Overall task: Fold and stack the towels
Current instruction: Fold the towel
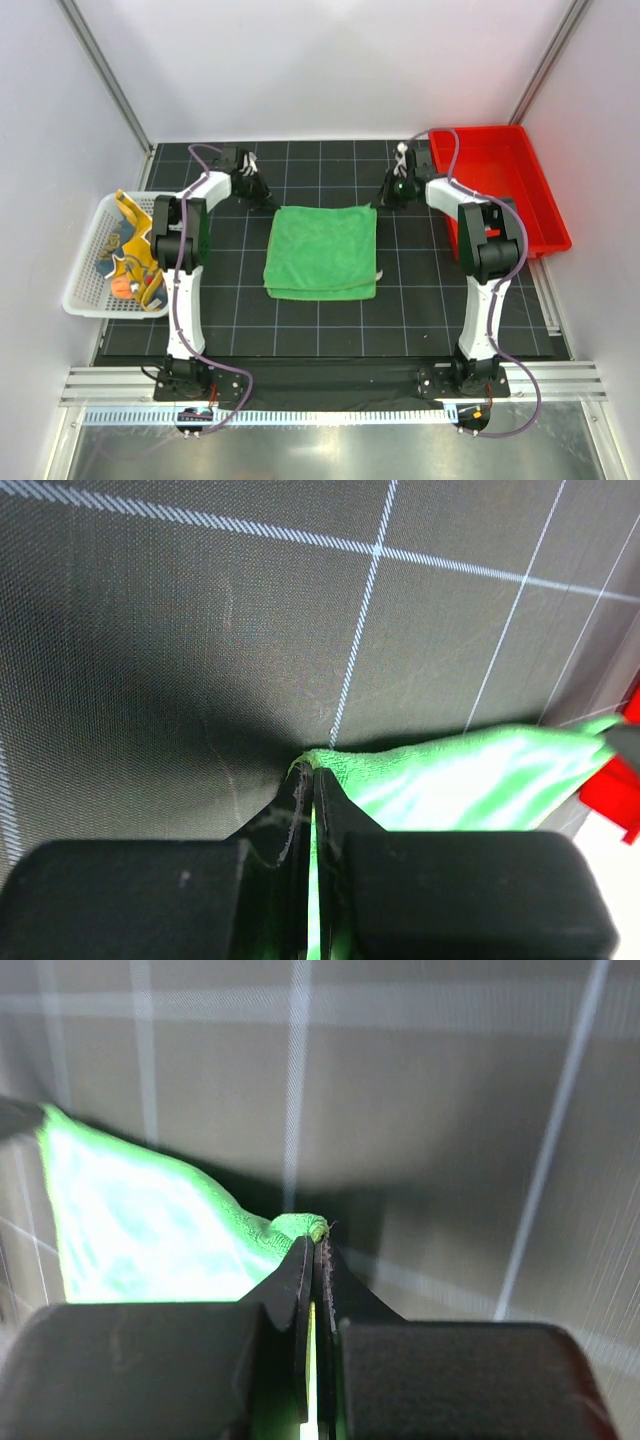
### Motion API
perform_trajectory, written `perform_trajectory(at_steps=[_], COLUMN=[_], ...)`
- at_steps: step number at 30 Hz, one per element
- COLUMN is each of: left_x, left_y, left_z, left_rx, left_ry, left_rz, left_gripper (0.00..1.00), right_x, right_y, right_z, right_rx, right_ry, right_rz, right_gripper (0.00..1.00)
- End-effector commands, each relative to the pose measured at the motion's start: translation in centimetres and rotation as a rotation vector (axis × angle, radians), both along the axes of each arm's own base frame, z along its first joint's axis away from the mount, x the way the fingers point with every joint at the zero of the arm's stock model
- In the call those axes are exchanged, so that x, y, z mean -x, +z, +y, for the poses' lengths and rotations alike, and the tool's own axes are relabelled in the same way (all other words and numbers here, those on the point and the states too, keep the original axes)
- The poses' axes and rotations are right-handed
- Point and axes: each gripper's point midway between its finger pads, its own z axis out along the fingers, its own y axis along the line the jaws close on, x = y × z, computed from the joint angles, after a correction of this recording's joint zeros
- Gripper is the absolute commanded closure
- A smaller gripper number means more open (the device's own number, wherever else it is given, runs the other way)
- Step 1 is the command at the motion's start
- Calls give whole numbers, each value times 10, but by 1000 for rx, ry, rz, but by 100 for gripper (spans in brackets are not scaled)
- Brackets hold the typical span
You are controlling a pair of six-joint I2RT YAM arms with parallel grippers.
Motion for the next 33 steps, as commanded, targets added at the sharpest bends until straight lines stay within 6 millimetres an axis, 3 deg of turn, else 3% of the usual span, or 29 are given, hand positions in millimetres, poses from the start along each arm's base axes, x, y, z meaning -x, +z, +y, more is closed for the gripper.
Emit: perform_trajectory(at_steps=[1, 2, 4, 8, 9, 11, 13, 14, 15, 17, 18, 19, 20, 21, 22, 23, 24, 28, 29, 30, 33], left_x=[-12, -15, -21, -38, -38, -37, -37, -29, -25, -7, 11, 23, 28, 40, 65, 71, 90, 137, 145, 159, 176], left_y=[17, 17, 16, 22, 25, 38, 49, 49, 64, 68, 71, 75, 79, 76, 76, 76, 78, 69, 67, 64, 50], left_z=[3, 3, 7, 7, 8, 11, 23, 30, 37, 54, 58, 55, 50, 46, 35, 24, 12, -20, -27, -44, -57], left_rx=[5, 3, -17, -19, -16, -33, -102, -145, -175, -285, -312, -329, -317, -312, -303, -270, -254, -192, -170, -123, -139], left_ry=[56, 59, 74, 64, 55, 55, 81, 95, 115, 153, 159, 156, 153, 149, 122, 110, 87, 14, 2, -18, -30], left_rz=[-37, -40, -47, -76, -79, -87, -108, -81, -89, -59, -44, -48, -71, -61, -57, -79, -92, -82, -82, -62, -62], left_gripper=[96, 97, 97, 95, 86, 73, 66, 62, 58, 58, 57, 57, 57, 57, 57, 56, 55, 54, 54, 54, 54], right_x=[-46, -57, -65, -82, -82, -80, -68, -62, -53, -21, -11, 1, 18, 26, 37, 50, 62, 85, 96, 100, 111], right_y=[30, 41, 30, 30, 30, 41, 49, 64, 66, 56, 68, 67, 54, 63, 58, 49, 48, 42, 33, 30, 21], right_z=[-1, 2, -1, -9, -9, -22, -37, -47, -50, -59, -59, -59, -61, -61, -63, -65, -66, -60, -58, -53, -37], right_rx=[35, 41, 72, 132, 138, 186, 221, 253, 259, 270, 256, 239, 247, 236, 244, 243, 236, 197, 194, 186, 144], right_ry=[35, 55, 54, 44, 38, -29, -131, -187, -213, -294, -310, -339, -347, -360, -375, -399, -422, -444, -452, -448, -442], right_rz=[-144, -182, -173, -173, -162, -138, -77, -78, -50, 63, 57, 92, 141, 139, 172, 220, 250, 299, 328, 330, 351], right_gripper=[99, 99, 99, 95, 81, 64, 58, 56, 54, 53, 53, 53, 53, 53, 53, 52, 52, 52, 52, 52, 52])
